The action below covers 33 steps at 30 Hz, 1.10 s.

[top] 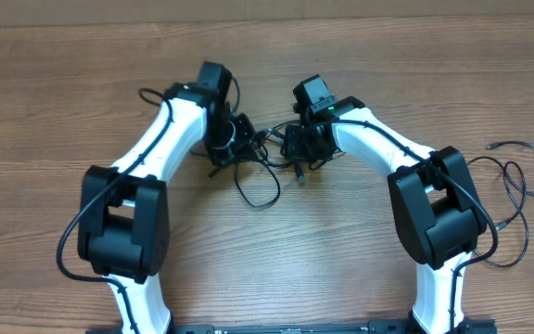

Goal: Untangle cables

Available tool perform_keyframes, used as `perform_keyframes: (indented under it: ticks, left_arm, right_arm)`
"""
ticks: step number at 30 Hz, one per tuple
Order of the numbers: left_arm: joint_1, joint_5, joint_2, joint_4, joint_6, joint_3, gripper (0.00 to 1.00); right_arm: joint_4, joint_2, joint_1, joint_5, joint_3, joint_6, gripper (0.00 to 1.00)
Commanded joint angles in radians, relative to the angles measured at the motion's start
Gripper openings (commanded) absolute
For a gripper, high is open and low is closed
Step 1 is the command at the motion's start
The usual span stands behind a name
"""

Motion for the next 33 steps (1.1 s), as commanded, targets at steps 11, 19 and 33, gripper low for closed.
perform_keyframes:
  ticks: [11,19,33]
  left_arm:
    - [0.026,-0.144,-0.242,-0.173,0.551,0.194,0.04]
    - [0.023,-0.305,-0.308,-0.233,0.524,0.197,0.05]
    - [0.016,-0.23,-0.126,-0.277,0.409,0.148,0.19]
  right_arm:
    - [-0.002,-0.001,0.0,0.016,-0.001,0.0,0.04]
    - [-0.001,-0.001,0.0,0.016,-0.001,0.0,0.04]
    - [-0.081,-0.006,-0.012,-0.172,0.079,-0.08,0.24]
